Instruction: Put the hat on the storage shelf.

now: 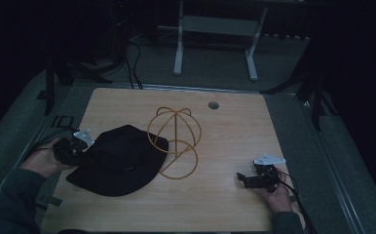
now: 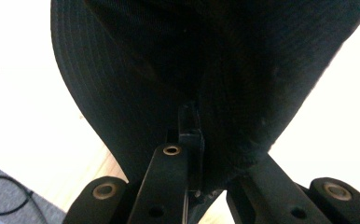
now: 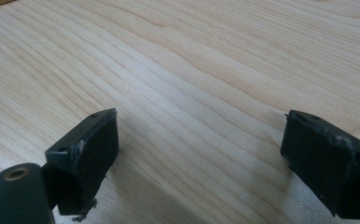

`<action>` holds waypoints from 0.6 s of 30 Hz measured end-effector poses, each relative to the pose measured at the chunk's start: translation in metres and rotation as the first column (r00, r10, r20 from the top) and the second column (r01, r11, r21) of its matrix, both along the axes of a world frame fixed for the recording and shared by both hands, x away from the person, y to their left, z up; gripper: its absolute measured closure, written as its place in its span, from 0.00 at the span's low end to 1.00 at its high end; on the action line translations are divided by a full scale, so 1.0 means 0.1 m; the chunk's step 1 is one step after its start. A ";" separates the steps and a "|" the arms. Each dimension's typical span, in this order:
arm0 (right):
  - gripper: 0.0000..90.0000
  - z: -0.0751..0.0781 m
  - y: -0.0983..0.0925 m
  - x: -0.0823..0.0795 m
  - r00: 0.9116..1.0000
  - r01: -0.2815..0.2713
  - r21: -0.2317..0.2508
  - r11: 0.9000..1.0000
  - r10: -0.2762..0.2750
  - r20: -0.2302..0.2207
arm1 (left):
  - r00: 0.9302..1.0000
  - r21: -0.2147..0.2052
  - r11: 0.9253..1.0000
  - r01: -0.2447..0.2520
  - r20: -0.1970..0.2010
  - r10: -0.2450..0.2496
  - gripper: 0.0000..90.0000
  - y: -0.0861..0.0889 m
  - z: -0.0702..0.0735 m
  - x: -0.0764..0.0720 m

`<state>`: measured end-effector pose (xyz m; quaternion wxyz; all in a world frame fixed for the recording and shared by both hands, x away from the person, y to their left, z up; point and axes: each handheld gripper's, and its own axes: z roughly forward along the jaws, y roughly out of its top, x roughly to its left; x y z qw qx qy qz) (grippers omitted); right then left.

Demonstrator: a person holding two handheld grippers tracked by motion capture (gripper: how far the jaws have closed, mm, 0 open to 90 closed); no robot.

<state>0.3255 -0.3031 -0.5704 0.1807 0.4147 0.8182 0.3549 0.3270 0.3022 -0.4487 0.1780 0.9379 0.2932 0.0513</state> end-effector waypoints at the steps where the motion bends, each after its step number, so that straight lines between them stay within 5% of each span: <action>1: 0.12 0.00 0.00 0.00 1.000 0.000 0.000 1.000 0.000 0.000 | 1.000 -0.013 1.000 -0.003 0.006 0.003 0.98 0.00 -0.01 0.00; 11: 0.12 0.00 0.00 0.00 1.000 0.000 0.000 1.000 0.000 0.000 | 0.994 -0.073 0.994 -0.082 0.069 0.087 0.98 0.00 -0.06 0.05; 18: 0.12 0.00 0.00 0.00 1.000 0.000 0.000 1.000 0.000 0.000 | 0.979 -0.106 0.978 -0.177 0.080 0.186 0.98 0.08 -0.03 0.07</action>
